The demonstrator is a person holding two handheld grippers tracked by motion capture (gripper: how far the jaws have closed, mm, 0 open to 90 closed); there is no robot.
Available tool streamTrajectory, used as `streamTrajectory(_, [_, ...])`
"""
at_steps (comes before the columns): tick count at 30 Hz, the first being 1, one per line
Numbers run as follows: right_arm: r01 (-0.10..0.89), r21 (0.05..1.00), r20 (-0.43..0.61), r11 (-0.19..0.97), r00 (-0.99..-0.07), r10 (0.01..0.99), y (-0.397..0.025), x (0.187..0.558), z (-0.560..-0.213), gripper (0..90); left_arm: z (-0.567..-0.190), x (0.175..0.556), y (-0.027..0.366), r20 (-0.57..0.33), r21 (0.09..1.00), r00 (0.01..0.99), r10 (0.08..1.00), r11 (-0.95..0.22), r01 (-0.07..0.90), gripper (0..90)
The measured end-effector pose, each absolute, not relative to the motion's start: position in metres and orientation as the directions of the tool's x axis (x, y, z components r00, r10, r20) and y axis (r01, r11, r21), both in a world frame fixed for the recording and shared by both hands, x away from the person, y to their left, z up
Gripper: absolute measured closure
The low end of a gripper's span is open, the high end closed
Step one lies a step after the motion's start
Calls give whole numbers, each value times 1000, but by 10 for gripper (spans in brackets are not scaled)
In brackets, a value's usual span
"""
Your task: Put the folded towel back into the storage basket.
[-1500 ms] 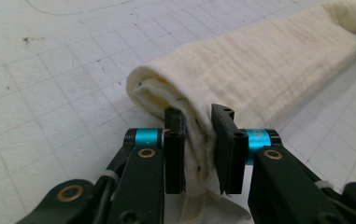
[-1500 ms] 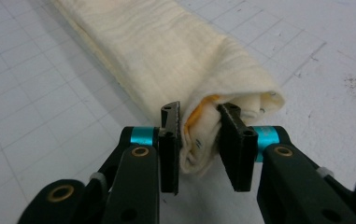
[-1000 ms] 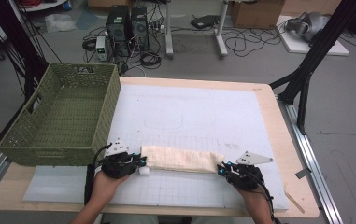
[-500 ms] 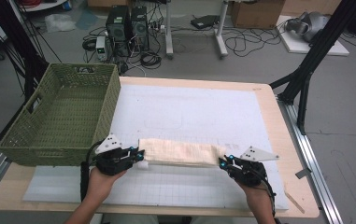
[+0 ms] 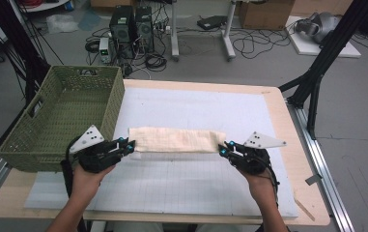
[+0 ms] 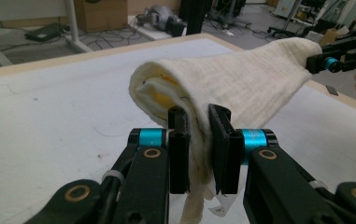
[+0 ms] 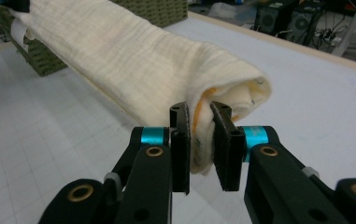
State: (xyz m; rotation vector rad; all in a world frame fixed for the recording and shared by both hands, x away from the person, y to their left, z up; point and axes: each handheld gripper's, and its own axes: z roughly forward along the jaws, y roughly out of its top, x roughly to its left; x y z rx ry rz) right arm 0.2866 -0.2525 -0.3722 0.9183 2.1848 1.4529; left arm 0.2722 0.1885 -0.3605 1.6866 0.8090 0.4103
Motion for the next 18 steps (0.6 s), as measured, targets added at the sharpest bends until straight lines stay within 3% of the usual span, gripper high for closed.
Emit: streamTrajectory(18, [239, 927, 8, 288, -781, 624, -192, 334, -333, 790, -332, 261, 245, -106, 969, 642, 759, -65, 237, 783])
